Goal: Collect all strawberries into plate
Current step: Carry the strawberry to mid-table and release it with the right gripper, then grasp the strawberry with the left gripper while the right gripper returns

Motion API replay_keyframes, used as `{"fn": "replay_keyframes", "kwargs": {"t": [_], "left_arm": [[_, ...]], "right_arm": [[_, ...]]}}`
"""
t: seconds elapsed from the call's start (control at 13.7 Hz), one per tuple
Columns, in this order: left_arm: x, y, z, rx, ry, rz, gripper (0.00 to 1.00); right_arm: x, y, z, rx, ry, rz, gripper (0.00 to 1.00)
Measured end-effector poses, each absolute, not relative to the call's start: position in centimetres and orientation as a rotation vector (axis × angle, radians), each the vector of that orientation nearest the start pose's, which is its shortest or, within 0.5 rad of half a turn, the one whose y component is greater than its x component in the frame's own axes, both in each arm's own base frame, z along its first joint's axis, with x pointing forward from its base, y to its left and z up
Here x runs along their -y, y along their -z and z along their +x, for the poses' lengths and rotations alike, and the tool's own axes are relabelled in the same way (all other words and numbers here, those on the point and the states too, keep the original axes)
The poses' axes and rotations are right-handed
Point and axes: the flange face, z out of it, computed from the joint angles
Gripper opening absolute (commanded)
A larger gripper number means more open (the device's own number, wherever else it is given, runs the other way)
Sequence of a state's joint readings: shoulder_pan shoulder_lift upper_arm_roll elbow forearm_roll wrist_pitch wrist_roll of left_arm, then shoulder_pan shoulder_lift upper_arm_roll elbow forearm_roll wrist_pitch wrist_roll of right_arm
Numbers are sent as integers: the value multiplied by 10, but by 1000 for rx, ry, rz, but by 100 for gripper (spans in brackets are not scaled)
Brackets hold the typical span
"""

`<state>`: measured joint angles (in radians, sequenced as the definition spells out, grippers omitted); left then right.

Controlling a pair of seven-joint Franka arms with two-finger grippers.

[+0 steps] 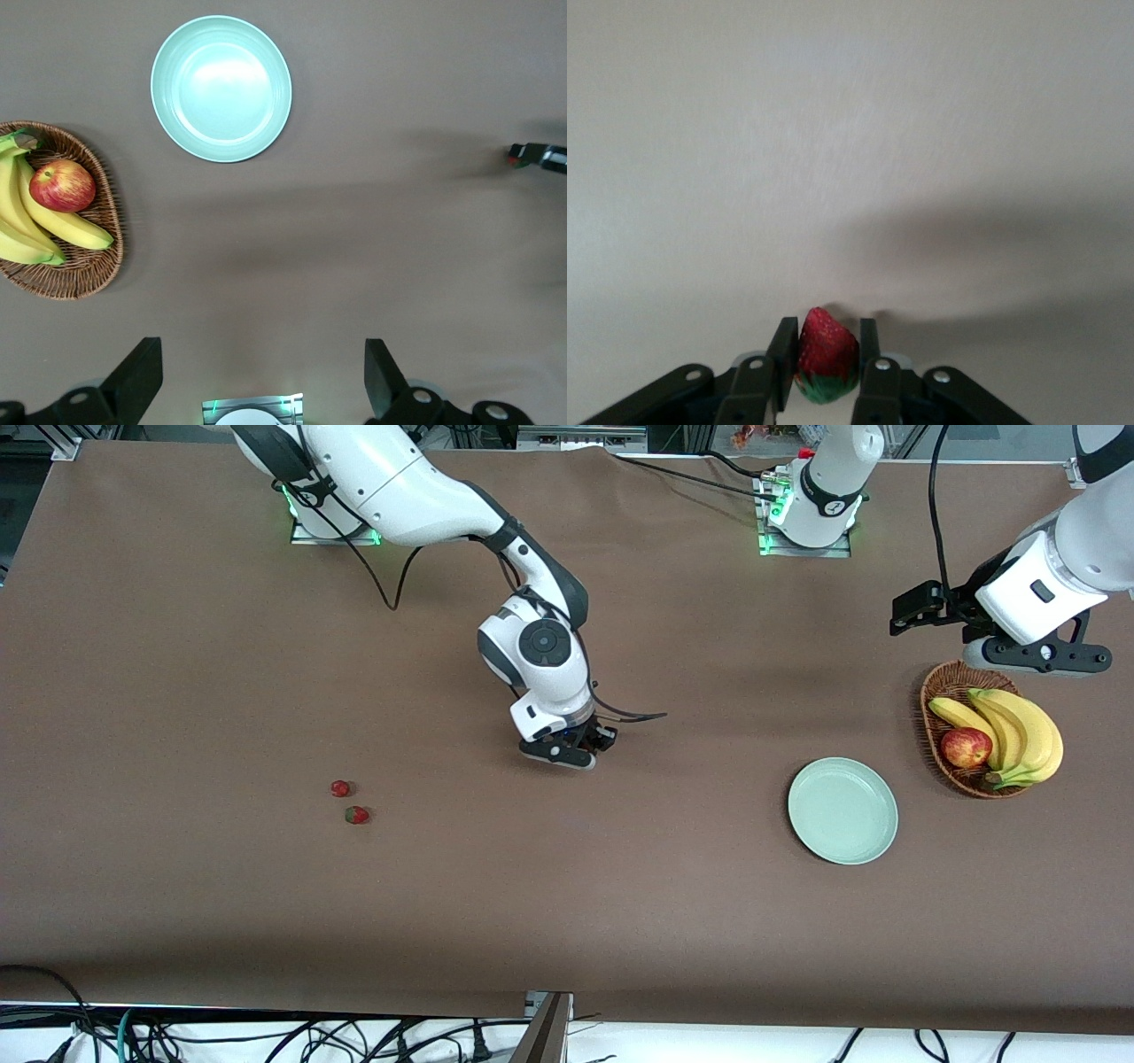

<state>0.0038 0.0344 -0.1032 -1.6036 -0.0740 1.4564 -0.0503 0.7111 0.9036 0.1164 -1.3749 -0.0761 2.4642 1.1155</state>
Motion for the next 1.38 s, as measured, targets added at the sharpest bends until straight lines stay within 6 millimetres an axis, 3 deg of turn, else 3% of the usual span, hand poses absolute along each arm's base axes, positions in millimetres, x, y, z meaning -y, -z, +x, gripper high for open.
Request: {"fn": "replay_keyframes", "kwargs": {"t": [0.15,0.36,0.51,0.73,0.87,1.02,1.17,1.24,1.38], "left_arm": [[61,-580,547,-78,-303,-3191,100],[61,-578,548,-76,-310,-3190,100],[60,-573,550,-76,-328,-3189,100],[71,-544,556,-103,-454,-3182,100],[101,-503,564,-180,-564,-3156,100],[147,-452,579,-228,-576,-3142,100],[199,-399,589,-134,-550,-3131,100],[226,-374,591,-61,-520,-3130,100],[283,-323,589,121,-443,-3129,100]], "right_arm": [[-543,-192,521,-417,124,-2930,100],[-523,-210,551,-424,176,-2928,100],[-479,-232,591,-319,178,-2989,100],[-381,-259,651,-188,135,-3073,100],[-317,-265,679,-132,78,-3116,100],[-258,-263,698,-77,14,-3146,100],[-200,-255,712,-53,-28,-3157,100],[-180,-250,714,-31,-48,-3159,100],[-160,-240,715,-1,-80,-3163,100]]}}
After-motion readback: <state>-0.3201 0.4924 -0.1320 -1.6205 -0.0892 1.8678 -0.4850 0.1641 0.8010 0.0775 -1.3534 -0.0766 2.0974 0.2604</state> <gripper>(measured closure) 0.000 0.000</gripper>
